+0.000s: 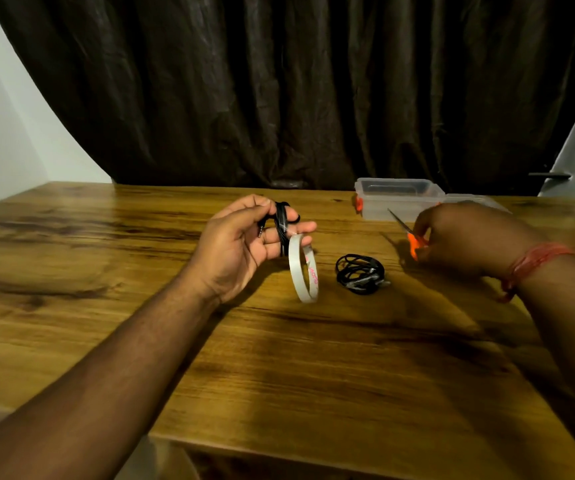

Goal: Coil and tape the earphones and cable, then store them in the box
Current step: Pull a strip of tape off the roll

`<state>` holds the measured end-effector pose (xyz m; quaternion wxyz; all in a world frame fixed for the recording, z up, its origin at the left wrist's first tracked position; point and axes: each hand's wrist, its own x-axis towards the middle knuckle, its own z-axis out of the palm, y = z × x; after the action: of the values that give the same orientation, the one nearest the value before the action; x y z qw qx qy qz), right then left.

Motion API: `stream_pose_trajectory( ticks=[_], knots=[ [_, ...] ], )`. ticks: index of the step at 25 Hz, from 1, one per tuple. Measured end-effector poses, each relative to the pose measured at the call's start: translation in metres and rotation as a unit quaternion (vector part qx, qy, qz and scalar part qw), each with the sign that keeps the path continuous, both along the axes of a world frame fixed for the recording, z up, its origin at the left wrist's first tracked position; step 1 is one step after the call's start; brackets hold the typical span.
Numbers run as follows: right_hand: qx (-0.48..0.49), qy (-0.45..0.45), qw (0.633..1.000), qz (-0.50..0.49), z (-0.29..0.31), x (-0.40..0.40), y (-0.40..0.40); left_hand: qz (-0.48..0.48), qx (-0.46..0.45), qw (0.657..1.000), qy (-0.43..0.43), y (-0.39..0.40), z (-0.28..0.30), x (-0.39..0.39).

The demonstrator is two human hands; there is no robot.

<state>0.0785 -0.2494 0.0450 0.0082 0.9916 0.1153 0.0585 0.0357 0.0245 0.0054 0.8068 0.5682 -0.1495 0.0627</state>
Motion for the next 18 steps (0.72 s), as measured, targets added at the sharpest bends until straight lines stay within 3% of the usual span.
stream_pose_trajectory(
  ticks=[4,7,10,15,18],
  knots=[
    [0.228,-0.002,0.968,0.101,0.008,-0.019,0.021,0.001,0.002,1.0,0.003,0.0,0.0,0.0],
    [0.292,0.011,0.943,0.159,-0.003,-0.026,0.04,0.0,0.004,1.0,0.005,0.0,0.0,0.0],
    [0.366,0.081,0.909,0.183,-0.011,-0.033,0.054,-0.001,0.007,1.0,0.007,-0.001,-0.001,0.0],
    [0.397,0.106,0.89,0.197,-0.007,-0.034,0.051,0.004,0.004,1.0,0.007,-0.001,-0.001,0.001],
    [0.288,0.073,0.936,0.19,0.01,-0.034,0.03,0.0,0.002,1.0,0.009,0.0,-0.001,0.001]
  ],
)
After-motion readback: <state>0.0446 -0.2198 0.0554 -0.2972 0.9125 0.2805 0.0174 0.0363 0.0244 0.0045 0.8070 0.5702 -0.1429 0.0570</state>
